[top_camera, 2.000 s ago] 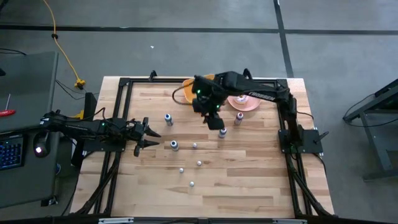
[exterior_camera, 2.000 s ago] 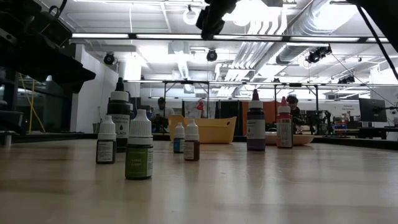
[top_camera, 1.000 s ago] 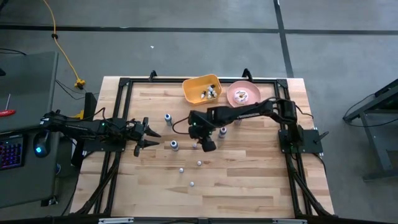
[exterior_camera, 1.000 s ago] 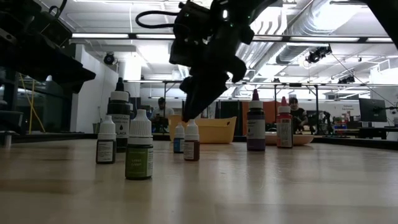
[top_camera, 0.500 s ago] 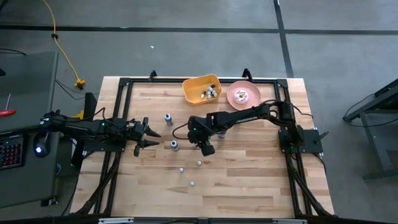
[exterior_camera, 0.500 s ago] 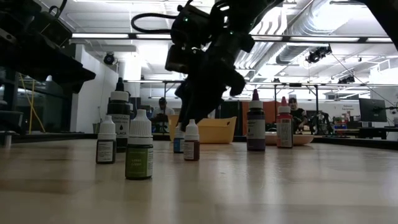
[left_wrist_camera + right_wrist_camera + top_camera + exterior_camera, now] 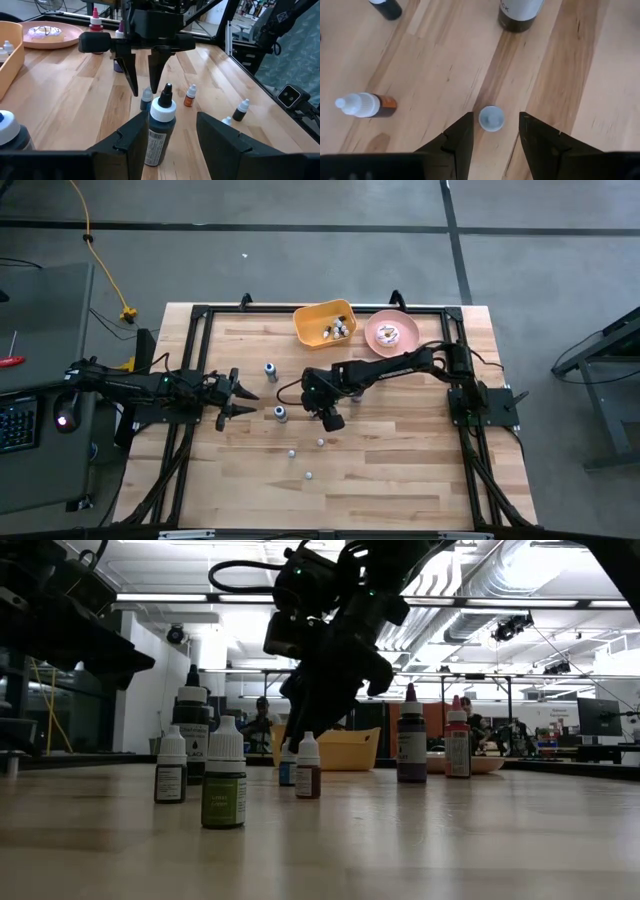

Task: Pick & Place food coloring
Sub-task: Put the small blue food coloring bottle into the yellow bin

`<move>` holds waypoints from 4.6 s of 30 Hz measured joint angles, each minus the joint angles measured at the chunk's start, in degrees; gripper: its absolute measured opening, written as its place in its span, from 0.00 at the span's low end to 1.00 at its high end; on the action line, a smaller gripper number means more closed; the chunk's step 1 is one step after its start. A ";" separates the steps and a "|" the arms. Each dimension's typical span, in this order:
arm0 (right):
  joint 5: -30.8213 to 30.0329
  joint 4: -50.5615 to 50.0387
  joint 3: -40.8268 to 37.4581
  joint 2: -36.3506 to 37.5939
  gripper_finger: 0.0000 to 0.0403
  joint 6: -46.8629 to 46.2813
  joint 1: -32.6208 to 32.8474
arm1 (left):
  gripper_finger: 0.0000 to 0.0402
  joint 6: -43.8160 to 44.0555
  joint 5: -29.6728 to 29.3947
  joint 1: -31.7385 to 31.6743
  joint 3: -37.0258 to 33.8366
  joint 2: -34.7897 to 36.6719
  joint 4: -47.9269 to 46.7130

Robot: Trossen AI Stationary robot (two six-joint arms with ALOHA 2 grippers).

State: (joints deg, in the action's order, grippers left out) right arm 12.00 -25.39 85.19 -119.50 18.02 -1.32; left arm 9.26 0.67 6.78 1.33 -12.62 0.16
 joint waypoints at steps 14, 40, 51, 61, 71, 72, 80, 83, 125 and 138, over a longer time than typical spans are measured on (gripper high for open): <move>0.36 0.32 0.00 -0.28 0.35 0.22 0.44 | 0.41 0.02 -0.19 0.01 0.01 0.01 0.01; 0.14 0.01 0.00 -0.28 0.21 0.02 0.52 | 0.41 0.01 -0.22 0.00 0.01 0.00 0.05; 0.16 0.00 0.02 -0.28 0.15 0.02 0.52 | 0.41 0.01 -0.22 0.01 -0.01 0.01 0.05; -1.60 -2.64 4.34 -0.20 0.14 -2.74 0.08 | 0.41 0.00 -0.24 0.01 -0.01 0.01 0.07; -5.90 -20.18 20.03 -0.17 0.14 -2.29 -1.98 | 0.41 0.01 -0.24 0.01 0.01 0.00 0.07; -5.90 -21.75 21.71 -0.17 0.14 -2.36 -2.16 | 0.41 0.00 -0.24 0.01 -0.01 0.01 0.07; -5.85 -31.80 35.24 -0.11 0.14 -5.81 -3.87 | 0.41 0.01 -0.24 -0.01 -0.01 0.00 0.07; -5.95 -34.14 39.75 -0.11 0.14 -8.93 -4.71 | 0.41 0.02 -0.24 0.00 -0.01 0.00 0.07; -17.84 -12.15 20.68 -0.07 0.14 -36.27 -30.46 | 0.41 0.02 -0.24 0.01 0.01 0.01 0.01; -18.51 -8.73 17.00 -1.26 0.14 -39.58 -31.46 | 0.41 -0.01 -0.24 0.01 0.02 0.01 -0.04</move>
State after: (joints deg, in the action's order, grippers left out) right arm -6.50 -34.12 102.19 -120.76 -21.56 -32.79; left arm 9.26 0.43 6.79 1.34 -12.60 0.12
